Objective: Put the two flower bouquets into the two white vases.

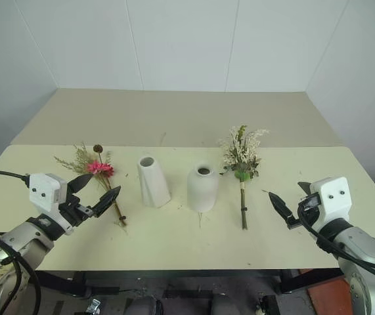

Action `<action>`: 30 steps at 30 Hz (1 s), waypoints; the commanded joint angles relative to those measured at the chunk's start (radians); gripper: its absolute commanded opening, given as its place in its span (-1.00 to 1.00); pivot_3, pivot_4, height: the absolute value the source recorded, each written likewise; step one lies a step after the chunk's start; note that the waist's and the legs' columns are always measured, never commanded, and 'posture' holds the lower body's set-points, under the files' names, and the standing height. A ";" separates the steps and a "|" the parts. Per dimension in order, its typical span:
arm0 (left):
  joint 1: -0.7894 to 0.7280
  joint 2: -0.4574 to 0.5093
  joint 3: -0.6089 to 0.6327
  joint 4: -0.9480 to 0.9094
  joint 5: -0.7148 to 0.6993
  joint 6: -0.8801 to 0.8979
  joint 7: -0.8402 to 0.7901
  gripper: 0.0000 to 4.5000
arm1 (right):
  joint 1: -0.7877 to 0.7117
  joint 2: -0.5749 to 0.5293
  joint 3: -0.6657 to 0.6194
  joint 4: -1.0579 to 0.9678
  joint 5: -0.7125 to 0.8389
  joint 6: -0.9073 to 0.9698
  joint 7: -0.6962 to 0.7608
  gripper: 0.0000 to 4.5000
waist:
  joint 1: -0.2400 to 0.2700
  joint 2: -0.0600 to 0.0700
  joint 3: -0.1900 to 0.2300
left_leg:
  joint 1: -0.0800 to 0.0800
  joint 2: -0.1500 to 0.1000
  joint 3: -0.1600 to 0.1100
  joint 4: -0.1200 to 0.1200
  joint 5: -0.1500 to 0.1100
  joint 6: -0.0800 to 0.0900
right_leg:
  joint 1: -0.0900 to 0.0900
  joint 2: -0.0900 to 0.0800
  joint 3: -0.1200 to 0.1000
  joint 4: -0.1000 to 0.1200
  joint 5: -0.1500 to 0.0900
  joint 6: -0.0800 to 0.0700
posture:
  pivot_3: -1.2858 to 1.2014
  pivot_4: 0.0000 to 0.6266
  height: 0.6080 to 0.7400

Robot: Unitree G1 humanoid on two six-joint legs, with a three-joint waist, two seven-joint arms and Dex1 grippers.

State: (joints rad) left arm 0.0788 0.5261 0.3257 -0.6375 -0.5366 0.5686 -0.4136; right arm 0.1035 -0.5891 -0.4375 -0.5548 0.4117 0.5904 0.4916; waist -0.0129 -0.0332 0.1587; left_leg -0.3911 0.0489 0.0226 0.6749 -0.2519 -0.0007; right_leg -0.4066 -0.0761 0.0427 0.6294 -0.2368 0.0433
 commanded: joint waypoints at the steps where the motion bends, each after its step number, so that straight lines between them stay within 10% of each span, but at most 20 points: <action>1: -0.002 0.002 0.015 -0.037 -0.001 -0.027 0.002 0.99 | -0.004 -0.015 -0.009 -0.014 -0.005 -0.032 0.003 1.00 | 0.000 0.000 0.000 | 0.000 0.000 0.000 0.000 0.000 0.000 | 0.000 0.000 0.000 0.000 0.000 0.000 | 0.03 -0.52 1.00; 12: -0.007 0.009 0.019 -0.044 -0.023 0.003 0.006 0.99 | -0.008 -0.021 -0.019 -0.022 0.005 -0.024 0.009 1.00 | 0.000 0.000 0.000 | 0.000 0.000 0.000 0.000 0.000 0.000 | 0.000 0.000 0.000 0.000 0.000 0.000 | 0.03 -0.52 1.00; 30: -0.484 0.134 -0.018 0.049 -0.202 0.899 0.321 0.99 | -0.198 -0.303 -0.061 0.094 0.145 -0.082 0.358 1.00 | 0.002 -0.002 0.001 | 0.001 0.000 -0.001 0.000 0.000 0.000 | 0.001 0.000 0.000 0.000 0.000 0.001 | 0.03 -0.52 1.00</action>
State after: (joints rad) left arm -0.3476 0.6736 0.3095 -0.6052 -0.7647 1.3543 -0.1452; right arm -0.0771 -0.8712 -0.4609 -0.4572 0.5345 0.5364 0.8285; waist -0.0114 -0.0349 0.1601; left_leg -0.3904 0.0483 0.0217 0.6749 -0.2518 -0.0006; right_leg -0.4055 -0.0757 0.0424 0.6294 -0.2367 0.0441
